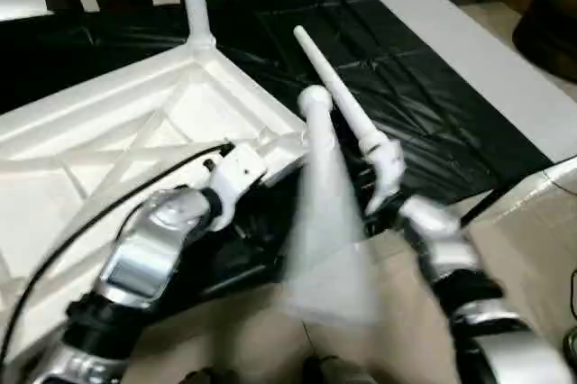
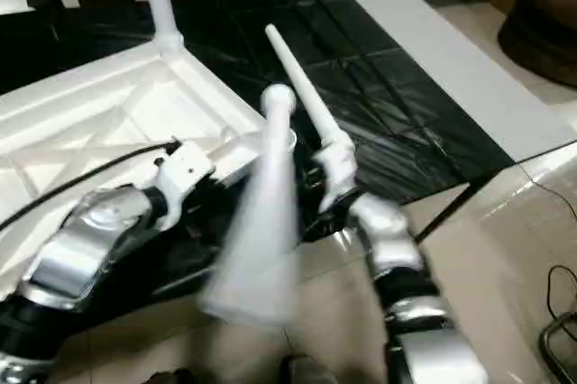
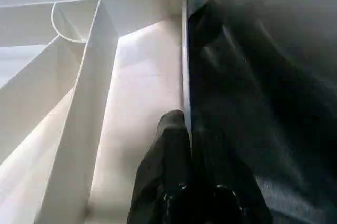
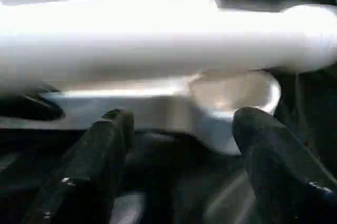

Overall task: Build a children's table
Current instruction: Insert table leg to table base

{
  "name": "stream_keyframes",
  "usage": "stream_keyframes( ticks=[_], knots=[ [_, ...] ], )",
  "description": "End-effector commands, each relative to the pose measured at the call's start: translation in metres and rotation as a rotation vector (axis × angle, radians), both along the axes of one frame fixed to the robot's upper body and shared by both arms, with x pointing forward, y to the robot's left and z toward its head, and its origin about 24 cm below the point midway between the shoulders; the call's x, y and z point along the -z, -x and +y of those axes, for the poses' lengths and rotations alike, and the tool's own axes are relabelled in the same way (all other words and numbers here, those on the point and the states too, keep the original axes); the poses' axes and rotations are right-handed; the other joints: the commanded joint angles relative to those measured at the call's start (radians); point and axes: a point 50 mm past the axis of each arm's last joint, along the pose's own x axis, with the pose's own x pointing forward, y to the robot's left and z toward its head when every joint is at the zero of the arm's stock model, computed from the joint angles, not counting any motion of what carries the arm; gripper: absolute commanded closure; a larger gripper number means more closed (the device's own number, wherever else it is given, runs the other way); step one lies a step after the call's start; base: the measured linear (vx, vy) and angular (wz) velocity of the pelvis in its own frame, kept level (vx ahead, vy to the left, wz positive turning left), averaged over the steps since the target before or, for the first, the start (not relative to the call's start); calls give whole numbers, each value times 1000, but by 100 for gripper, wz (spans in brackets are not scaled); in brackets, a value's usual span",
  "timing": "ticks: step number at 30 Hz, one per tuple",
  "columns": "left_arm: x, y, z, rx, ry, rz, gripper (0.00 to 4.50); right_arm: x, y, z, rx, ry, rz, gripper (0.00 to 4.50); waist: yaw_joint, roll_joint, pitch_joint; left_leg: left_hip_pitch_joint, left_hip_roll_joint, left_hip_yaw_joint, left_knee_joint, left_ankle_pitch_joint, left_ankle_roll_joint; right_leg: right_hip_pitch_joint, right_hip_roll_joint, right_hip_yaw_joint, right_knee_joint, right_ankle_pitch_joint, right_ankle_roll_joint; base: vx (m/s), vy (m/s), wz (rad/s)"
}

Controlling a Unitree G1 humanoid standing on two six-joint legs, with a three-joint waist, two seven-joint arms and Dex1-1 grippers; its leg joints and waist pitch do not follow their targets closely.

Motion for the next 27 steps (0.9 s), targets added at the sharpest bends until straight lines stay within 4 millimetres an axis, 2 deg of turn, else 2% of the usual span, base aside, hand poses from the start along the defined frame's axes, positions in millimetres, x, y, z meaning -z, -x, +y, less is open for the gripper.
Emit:
stream_keyframes(
  ticks=[1,4,10,11,14,19,22,23,24,25,27],
  knots=[
    [29,10,7,-16,-25,126,450,3,4,-6,0,-21,26,111,8,4,-45,17,48,-17,-59,-90,133,44,-72,42,-60,73,-294,0,0,0],
    [33,13,5,-17,-27,136,450,7,5,-11,62,-6,33,111,8,1,-46,21,46,-13,-55,-71,139,43,-73,43,-60,70,-305,0,0,0],
    [29,9,8,-8,-14,100,450,0,3,-10,85,-56,61,111,10,3,-53,21,43,-14,-51,-68,138,48,-70,43,-57,66,-301,0,0,0],
    [28,7,10,-15,-17,96,450,-2,2,-10,83,-66,75,111,11,7,-53,24,43,-14,-51,-72,137,47,-70,42,-57,60,-299,0,0,0],
    [26,3,15,-26,-24,93,450,-4,4,-6,32,-51,94,111,12,7,-56,24,41,-14,-50,-96,120,49,-70,42,-59,27,-297,0,0,0],
    [23,1,17,-29,-28,78,450,-10,-2,-8,99,-3,104,111,14,7,-60,25,41,-16,-49,-100,94,50,-71,42,-59,-8,-295,0,0,0],
    [23,1,17,-19,-24,73,450,-23,-9,-17,156,-53,90,111,14,6,-62,26,39,-15,-46,-87,94,51,-69,43,-55,19,-294,0,0,0],
    [24,1,17,-19,-24,73,450,-28,-12,-19,182,-70,80,90,14,6,-62,25,38,-14,-45,-92,97,51,-70,44,-55,19,-295,0,0,0],
    [24,1,17,-19,-24,73,450,-28,-12,-19,182,-70,80,90,14,6,-62,25,38,-14,-45,-92,97,51,-70,44,-55,19,-295,0,0,0],
    [24,1,16,-17,-26,73,450,-39,-16,-21,209,-91,61,79,15,5,-61,25,37,-14,-43,-91,97,52,-68,44,-55,18,-291,0,0,0],
    [24,1,17,-17,-27,72,450,-50,-20,-16,187,-94,62,60,13,4,-63,24,35,-14,-41,-86,99,53,-66,44,-52,21,-289,0,0,0]
  ],
)
